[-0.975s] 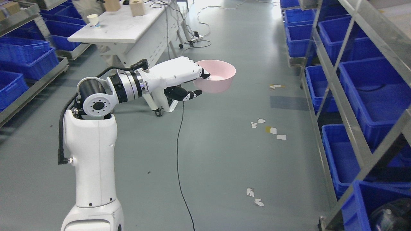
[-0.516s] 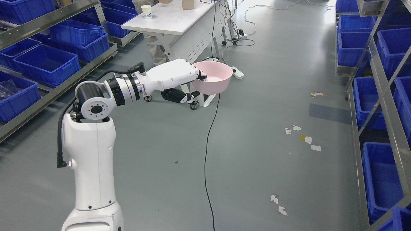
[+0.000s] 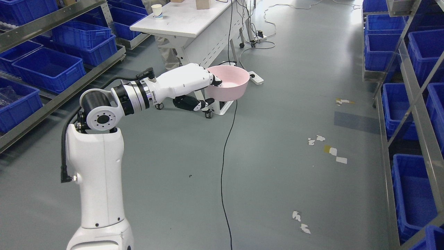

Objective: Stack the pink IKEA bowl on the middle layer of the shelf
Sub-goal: 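Hold the pink bowl in the left hand while driving to the other shelf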

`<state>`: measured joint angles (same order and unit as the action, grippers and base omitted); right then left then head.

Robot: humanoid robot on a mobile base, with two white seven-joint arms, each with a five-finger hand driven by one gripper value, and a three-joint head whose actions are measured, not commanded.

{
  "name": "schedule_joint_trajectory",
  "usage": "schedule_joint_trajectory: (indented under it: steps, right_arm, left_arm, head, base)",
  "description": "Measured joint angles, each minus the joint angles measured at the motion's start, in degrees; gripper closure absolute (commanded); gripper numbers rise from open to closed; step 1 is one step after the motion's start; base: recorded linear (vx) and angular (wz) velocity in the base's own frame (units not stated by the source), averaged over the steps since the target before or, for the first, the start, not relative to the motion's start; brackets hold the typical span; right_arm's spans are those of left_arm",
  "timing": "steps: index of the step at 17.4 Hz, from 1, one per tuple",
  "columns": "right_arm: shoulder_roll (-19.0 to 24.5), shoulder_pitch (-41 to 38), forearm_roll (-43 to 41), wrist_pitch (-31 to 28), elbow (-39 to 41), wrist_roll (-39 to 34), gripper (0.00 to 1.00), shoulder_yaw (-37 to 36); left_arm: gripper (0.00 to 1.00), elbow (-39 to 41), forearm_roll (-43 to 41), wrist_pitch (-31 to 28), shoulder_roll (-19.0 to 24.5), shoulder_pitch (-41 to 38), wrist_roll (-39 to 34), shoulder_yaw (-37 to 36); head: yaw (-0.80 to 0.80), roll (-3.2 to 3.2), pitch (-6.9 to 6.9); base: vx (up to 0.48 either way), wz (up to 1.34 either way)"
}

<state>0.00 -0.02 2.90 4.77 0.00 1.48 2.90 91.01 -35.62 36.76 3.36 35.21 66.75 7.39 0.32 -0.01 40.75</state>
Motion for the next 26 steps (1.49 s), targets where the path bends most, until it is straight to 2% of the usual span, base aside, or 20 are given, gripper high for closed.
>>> schedule_joint_trajectory:
  steps: [11,26]
  right_arm:
    - [0.0,0.0,0.0,0.0,0.0,0.0,0.0,0.0]
    - [0.0,0.0,0.0,0.0,0.0,0.0,0.0,0.0]
  left_arm:
    - [0.98,0.0,-0.1,0.0,0.1,-0.7,-0.1,0.3]
    - [0.97,0.0,-0.1,0.0,0.0,-0.9,-0.1,0.4]
  head:
    - [0.0,0.0,0.0]
    - [0.0,0.0,0.0]
  base:
    - [0.109,0.15]
    - [0.308,-0.28]
